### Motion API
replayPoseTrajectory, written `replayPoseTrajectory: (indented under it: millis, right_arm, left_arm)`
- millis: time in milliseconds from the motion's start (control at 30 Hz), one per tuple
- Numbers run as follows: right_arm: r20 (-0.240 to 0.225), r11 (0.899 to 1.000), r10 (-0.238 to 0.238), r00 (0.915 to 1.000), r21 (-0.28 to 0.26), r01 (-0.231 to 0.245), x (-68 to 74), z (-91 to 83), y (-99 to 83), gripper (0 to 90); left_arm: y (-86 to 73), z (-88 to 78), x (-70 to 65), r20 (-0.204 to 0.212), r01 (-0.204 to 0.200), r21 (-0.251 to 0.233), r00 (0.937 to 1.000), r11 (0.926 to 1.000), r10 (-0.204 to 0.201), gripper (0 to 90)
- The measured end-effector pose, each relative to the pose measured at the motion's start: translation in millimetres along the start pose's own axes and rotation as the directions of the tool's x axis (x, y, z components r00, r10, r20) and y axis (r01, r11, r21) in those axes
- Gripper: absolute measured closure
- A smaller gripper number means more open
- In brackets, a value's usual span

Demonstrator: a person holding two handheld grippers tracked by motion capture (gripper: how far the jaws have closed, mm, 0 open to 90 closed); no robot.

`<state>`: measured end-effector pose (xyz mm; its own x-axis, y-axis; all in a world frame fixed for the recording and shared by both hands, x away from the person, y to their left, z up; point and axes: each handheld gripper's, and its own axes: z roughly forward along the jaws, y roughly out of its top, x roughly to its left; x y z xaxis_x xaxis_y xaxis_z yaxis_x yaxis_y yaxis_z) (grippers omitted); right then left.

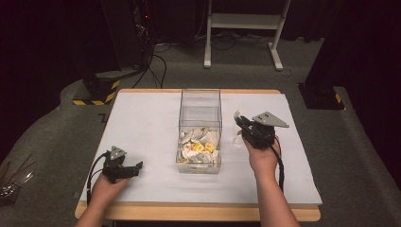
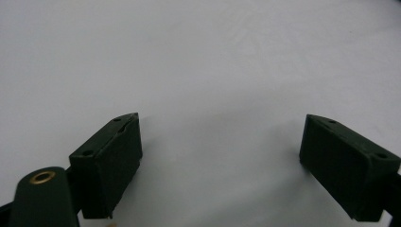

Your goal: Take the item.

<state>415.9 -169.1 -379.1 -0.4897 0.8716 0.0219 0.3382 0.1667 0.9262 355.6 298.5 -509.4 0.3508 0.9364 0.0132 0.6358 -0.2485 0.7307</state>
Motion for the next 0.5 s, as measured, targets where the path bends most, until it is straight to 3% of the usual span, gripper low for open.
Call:
replayPoseTrajectory:
  millis: [500]
  right_arm:
    - [0.056, 0.998, 0.028, 0.9980, 0.057, -0.032, -16.8, 18.6, -2.3, 80.3]
  left_arm:
    - [0.0, -0.1, 0.0, 0.000, 0.000, 0.001, 1.0000, 1.0000, 0.000, 14.0]
